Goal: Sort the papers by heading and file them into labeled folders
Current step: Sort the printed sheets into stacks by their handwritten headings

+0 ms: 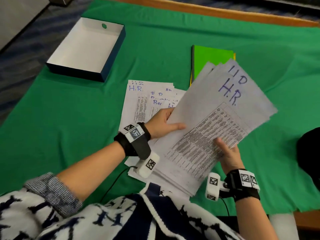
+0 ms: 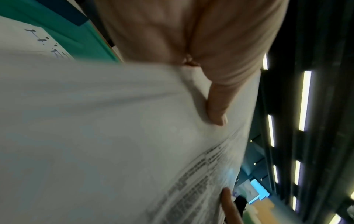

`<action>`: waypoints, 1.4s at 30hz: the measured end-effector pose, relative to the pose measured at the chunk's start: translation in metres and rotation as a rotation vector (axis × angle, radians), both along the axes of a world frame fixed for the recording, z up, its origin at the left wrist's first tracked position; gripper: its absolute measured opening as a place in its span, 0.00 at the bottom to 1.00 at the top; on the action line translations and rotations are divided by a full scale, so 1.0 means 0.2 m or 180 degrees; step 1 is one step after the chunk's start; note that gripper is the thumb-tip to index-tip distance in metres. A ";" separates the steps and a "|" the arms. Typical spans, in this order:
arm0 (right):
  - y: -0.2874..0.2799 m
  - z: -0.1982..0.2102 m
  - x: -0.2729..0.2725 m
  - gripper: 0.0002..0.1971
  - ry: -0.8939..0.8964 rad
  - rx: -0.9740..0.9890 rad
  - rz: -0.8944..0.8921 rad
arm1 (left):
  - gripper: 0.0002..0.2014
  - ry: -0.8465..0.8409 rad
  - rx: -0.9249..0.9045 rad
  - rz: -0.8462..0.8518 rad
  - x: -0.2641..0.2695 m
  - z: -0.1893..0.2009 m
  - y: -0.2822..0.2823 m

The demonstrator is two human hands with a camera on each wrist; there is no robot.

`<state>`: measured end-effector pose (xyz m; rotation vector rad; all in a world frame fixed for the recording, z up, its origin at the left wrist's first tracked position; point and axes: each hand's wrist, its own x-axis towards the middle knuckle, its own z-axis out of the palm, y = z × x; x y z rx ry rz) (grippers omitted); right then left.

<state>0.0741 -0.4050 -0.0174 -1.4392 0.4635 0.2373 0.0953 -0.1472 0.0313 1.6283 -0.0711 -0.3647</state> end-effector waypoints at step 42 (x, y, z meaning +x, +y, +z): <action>-0.02 -0.11 -0.09 0.19 0.0747 -0.0418 -0.0607 | 0.51 0.1555 0.3180 0.1481 0.08 -0.41 0.48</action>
